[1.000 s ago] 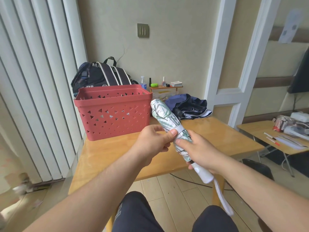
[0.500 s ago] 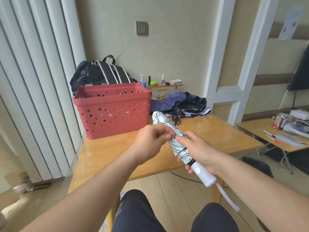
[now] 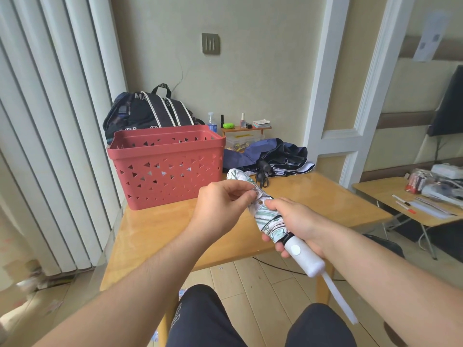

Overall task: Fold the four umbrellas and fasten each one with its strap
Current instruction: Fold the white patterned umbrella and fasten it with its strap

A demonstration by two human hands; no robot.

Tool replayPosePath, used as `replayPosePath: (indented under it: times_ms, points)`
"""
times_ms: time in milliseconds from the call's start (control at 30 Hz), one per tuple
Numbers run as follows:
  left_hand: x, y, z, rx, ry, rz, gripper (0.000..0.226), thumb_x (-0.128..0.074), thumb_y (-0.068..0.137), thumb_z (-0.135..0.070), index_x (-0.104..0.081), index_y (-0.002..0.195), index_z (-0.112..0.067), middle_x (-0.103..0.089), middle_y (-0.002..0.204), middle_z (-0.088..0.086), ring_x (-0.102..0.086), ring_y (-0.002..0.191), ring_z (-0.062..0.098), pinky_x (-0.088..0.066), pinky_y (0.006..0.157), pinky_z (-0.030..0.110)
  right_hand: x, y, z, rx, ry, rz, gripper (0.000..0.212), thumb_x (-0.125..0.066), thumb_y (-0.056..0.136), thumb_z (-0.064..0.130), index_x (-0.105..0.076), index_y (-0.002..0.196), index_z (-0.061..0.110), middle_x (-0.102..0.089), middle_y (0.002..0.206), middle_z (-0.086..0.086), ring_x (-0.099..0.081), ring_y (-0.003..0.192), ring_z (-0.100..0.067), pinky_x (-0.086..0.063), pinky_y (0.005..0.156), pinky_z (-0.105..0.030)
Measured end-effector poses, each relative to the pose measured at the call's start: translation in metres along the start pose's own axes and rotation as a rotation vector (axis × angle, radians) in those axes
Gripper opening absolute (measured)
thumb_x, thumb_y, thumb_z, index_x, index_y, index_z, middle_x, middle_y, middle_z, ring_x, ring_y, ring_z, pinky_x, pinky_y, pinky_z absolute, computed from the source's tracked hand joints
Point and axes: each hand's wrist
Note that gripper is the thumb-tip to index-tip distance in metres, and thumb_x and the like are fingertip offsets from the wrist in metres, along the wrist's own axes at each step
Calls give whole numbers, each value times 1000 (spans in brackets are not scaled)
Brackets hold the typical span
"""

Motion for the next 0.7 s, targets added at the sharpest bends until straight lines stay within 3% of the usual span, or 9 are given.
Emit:
replayPosePath:
  times_ms: [267,533,700]
  points:
    - [-5,-5,3,-71,48,-64,9,-80,91,-16,-81,97,-23,-71,78,-25,-70,78,-9,-49,77,5,-1,1,-1,-79,20,33,38,-47,106,46,-52,127,15,-68,75,-19,-51,43,-23,-45,41,-24]
    - [-7,-3,11,-249,156,-11,10,-80,89,-12,-82,94,-21,-71,85,-15,-66,85,6,-48,75,10,0,1,1,-97,27,41,39,-47,106,47,-53,129,16,-67,75,-18,-51,42,-22,-45,40,-24]
    - [-8,-1,14,-248,167,-30,13,-79,88,-9,-82,92,-22,-75,86,-13,-64,76,-3,-40,74,2,-1,-1,3,-103,31,56,39,-47,106,46,-55,127,14,-67,75,-18,-50,43,-22,-45,39,-24]
Point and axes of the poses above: each hand's wrist, its own y-axis towards the middle knuckle, its own x-axis out of the back of the hand, z = x × y
